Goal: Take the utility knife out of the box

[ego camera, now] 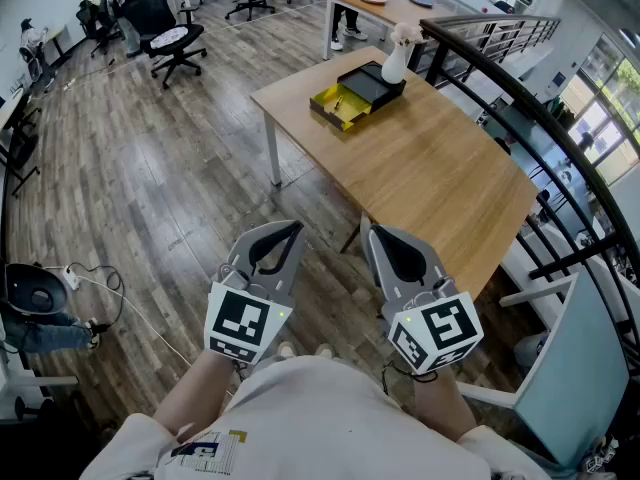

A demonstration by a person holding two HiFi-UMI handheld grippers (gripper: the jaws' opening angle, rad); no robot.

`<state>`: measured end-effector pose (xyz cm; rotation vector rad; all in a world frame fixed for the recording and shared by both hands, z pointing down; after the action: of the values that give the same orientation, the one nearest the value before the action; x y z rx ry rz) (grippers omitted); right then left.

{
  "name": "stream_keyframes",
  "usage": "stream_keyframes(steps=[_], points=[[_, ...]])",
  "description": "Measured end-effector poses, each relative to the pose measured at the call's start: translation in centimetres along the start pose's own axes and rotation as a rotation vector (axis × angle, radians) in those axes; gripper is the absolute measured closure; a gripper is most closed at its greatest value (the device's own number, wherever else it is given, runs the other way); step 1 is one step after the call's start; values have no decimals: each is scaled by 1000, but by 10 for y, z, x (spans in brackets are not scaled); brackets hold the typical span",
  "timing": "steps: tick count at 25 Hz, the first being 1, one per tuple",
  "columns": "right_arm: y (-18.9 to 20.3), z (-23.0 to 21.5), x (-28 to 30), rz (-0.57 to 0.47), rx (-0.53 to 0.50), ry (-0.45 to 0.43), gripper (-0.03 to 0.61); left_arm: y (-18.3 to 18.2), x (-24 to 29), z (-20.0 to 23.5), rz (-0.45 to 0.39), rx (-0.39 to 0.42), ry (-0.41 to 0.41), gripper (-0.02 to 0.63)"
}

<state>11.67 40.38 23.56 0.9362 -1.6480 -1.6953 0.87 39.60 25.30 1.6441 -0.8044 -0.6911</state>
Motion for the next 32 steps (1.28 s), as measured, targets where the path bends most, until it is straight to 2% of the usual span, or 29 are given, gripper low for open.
stream_keyframes(steps=[10, 23, 32], points=[[0, -24, -3, -19, 10, 25, 578, 0, 18, -14, 3, 7, 23, 612], [12, -54, -19, -8, 31, -15, 578, 1, 44, -41, 2, 2, -13, 612], [16, -63, -27, -43, 56, -27, 578, 2, 54, -59, 20, 19, -15, 612]])
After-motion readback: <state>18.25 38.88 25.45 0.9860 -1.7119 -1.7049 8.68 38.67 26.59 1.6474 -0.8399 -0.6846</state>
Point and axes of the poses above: the fingertips, and each gripper's own axes: x forward along the fingers, z to its left, y out of its underside, the point moved 1 cm from there along -x, backward along the fingers, and after that the axes turned 12 degrees about -z, right-handed, at the moved point
